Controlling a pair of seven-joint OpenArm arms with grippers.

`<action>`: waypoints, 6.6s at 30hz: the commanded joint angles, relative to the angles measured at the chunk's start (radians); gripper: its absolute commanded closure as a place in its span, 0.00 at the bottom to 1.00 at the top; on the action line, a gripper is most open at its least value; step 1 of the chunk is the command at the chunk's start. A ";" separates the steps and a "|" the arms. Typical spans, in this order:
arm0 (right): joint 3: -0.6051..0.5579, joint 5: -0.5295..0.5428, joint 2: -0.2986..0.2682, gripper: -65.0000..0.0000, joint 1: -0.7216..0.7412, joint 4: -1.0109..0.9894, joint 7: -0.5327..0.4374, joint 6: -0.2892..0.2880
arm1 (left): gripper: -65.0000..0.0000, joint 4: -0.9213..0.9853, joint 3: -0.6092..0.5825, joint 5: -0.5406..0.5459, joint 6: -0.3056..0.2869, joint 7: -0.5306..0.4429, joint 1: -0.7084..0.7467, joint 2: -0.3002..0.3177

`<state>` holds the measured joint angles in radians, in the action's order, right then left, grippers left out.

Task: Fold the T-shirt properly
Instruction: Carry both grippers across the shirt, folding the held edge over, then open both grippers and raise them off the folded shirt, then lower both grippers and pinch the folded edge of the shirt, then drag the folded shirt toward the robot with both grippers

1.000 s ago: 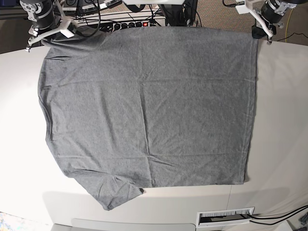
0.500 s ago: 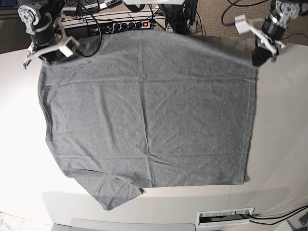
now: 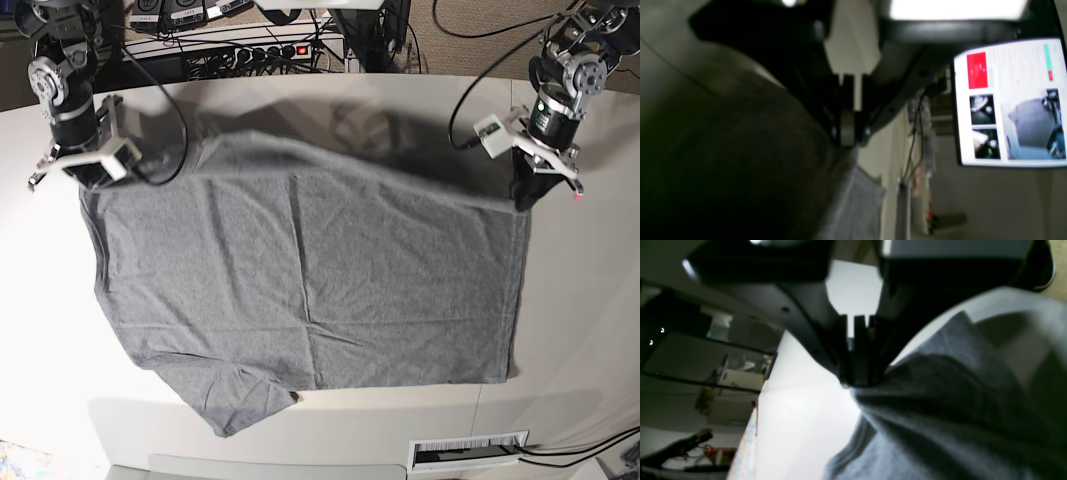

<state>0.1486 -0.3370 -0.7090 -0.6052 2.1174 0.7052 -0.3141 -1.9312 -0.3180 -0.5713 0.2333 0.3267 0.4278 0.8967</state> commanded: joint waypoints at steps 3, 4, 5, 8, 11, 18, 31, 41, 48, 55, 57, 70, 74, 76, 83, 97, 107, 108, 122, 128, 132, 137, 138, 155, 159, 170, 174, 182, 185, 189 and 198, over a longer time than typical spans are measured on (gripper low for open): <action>0.010 0.046 -0.017 1.00 0.065 -0.031 -0.023 0.019 | 1.00 0.034 0.009 0.000 0.021 -0.014 -0.036 -0.006; 0.010 0.063 -0.017 1.00 0.085 -0.042 -0.027 0.019 | 1.00 0.048 0.009 0.003 0.021 -0.020 -0.047 -0.013; 0.010 0.080 -0.017 1.00 0.106 -0.052 -0.028 0.019 | 1.00 0.062 0.009 0.006 0.021 -0.024 -0.057 -0.020; 0.010 0.122 -0.017 1.00 0.161 -0.076 -0.030 0.018 | 1.00 0.094 0.009 0.016 0.021 -0.040 -0.082 -0.035; 0.010 0.150 -0.017 1.00 0.208 -0.109 -0.040 0.018 | 1.00 0.123 0.009 0.031 0.021 -0.053 -0.114 -0.052; 0.010 0.216 -0.016 1.00 0.315 -0.206 -0.072 0.018 | 1.00 0.183 0.009 0.072 0.021 -0.066 -0.203 -0.068; 0.008 0.301 -0.014 1.00 0.492 -0.356 -0.108 0.017 | 1.00 0.278 0.009 0.194 0.018 -0.119 -0.341 -0.091; -0.024 0.304 -0.002 1.00 0.597 -0.516 -0.137 0.016 | 1.00 0.287 0.008 0.237 0.009 -0.126 -0.356 -0.139; -0.026 0.307 0.036 0.79 0.602 -0.530 -0.137 0.014 | 0.98 0.350 0.008 0.288 0.006 -0.140 -0.367 -0.157; -0.026 0.307 0.035 0.62 0.608 -0.529 -0.134 0.015 | 0.75 0.355 0.008 0.288 0.005 -0.140 -0.367 -0.157; -0.026 0.321 0.035 0.62 0.607 -0.528 -0.115 0.015 | 0.75 0.355 0.008 0.288 0.003 -0.139 -0.365 -0.157; -0.035 0.678 0.036 0.81 0.604 -0.448 0.137 -0.124 | 1.00 0.301 -0.006 0.431 -0.351 -0.144 -0.357 -0.224; -0.108 0.678 0.036 0.99 0.584 -0.449 0.177 -0.124 | 1.00 0.303 -0.006 0.430 -0.351 -0.142 -0.373 -0.243; -0.164 0.677 0.036 1.00 0.563 -0.449 0.177 -0.125 | 1.00 0.307 -0.006 0.430 -0.351 -0.139 -0.377 -0.243; -0.274 0.514 0.035 1.00 0.548 -0.475 0.132 -0.122 | 1.00 0.389 -0.006 0.425 -0.351 -0.151 -0.378 -0.243; -0.271 0.415 0.033 1.00 0.678 -0.751 0.022 -0.114 | 1.00 0.460 -0.006 0.379 -0.448 -0.171 -0.372 -0.172; -0.271 0.300 0.012 1.00 0.678 -0.828 0.002 -0.111 | 1.00 0.460 -0.006 0.393 -0.471 -0.191 -0.330 -0.092; -0.271 0.299 0.010 1.00 0.678 -0.828 0.010 -0.111 | 1.00 0.460 -0.006 0.393 -0.472 -0.196 -0.323 -0.090; -0.271 0.374 0.013 1.00 0.678 -0.806 0.095 -0.111 | 1.00 0.447 -0.006 0.389 -0.464 -0.192 -0.203 -0.076; -0.271 0.375 0.013 1.00 0.677 -0.630 0.142 -0.111 | 1.00 0.280 -0.006 0.392 -0.413 -0.098 -0.203 -0.018; -0.271 0.455 0.014 1.00 0.677 -0.522 0.161 -0.111 | 1.00 0.133 -0.006 0.394 -0.398 -0.051 -0.204 0.002; -0.271 0.539 0.031 1.00 0.673 -0.492 0.180 -0.113 | 1.00 0.052 -0.006 0.469 -0.399 -0.039 -0.213 -0.008; -0.271 0.539 0.037 1.00 0.668 -0.492 0.179 -0.113 | 1.00 0.055 -0.006 0.468 -0.399 -0.040 -0.221 -0.014; -0.271 0.491 0.169 1.00 0.650 -0.610 0.084 -0.116 | 1.00 0.434 -0.006 0.475 -0.475 -0.139 -0.417 -0.257; -0.271 0.523 0.169 1.00 0.650 -0.640 0.177 -0.117 | 1.00 0.467 -0.006 0.476 -0.573 -0.048 -0.416 -0.243; -0.271 0.694 0.167 1.00 0.650 -0.638 0.453 -0.207 | 1.00 0.467 -0.006 0.739 -0.813 0.130 -0.391 -0.106; -0.271 0.756 0.166 1.00 0.649 -0.638 0.535 -0.210 | 1.00 0.466 -0.006 0.778 -0.837 0.138 -0.343 -0.075; -0.271 0.816 0.134 1.00 0.587 -0.604 0.587 -0.213 | 1.00 0.412 -0.006 0.776 -0.836 0.137 -0.188 0.000; -0.271 0.816 0.103 1.00 0.527 -0.543 0.584 -0.213 | 1.00 0.386 -0.006 0.764 -0.828 0.136 -0.136 0.017; -0.271 0.816 0.053 1.00 0.443 -0.468 0.577 -0.213 | 1.00 0.370 -0.006 0.721 -0.806 0.137 -0.089 0.024; -0.247 0.815 -0.005 1.00 0.367 -0.403 0.522 -0.212 | 1.00 0.363 -0.006 0.721 -0.807 0.137 -0.045 0.036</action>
<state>-0.0971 0.5236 -0.6979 -0.2195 1.7290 1.1358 -0.5240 -1.6066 -0.2882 0.2974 -0.4976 0.1417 0.3176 0.9211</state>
